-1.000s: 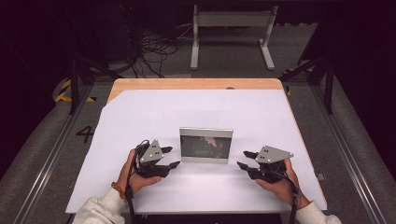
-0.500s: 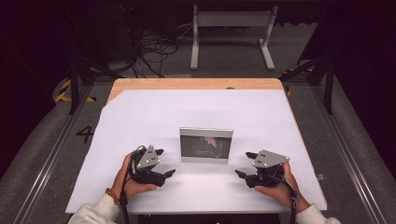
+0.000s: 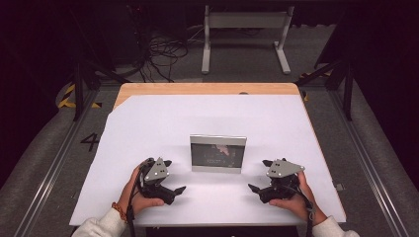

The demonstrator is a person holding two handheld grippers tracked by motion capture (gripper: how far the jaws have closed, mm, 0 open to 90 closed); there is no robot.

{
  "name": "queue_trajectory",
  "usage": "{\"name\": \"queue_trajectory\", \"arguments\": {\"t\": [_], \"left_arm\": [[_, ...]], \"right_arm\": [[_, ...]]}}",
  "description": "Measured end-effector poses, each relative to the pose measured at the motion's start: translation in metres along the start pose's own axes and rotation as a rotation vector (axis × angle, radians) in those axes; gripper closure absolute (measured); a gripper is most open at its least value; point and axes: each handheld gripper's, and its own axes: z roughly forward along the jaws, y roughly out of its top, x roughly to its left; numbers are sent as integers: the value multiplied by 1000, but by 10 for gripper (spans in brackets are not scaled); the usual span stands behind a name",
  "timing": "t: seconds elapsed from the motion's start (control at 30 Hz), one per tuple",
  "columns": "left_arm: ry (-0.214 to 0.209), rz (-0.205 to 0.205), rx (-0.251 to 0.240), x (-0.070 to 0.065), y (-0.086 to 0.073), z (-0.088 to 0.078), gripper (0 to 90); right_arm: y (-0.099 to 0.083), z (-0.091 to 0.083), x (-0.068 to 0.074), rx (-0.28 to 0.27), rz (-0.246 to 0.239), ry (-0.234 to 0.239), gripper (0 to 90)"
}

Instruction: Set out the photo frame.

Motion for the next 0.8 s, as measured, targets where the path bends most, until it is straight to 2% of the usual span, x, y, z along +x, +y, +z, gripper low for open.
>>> {"name": "queue_trajectory", "arguments": {"t": [0.1, 0.2, 0.73, 0.8], "left_arm": [[-9, -24, -23, 1, -1, -2, 43], [5, 2, -21, 1, -1, -4, 41], [26, 11, 1, 1, -2, -1, 49], [37, 28, 13, 1, -1, -1, 51]], "right_arm": [[-1, -1, 0, -17, 7, 1, 58], [-1, -1, 0, -19, 13, -3, 56], [-1, -1, 4, -33, 4, -3, 76], [-1, -1, 3, -38, 7, -5, 75]]}}
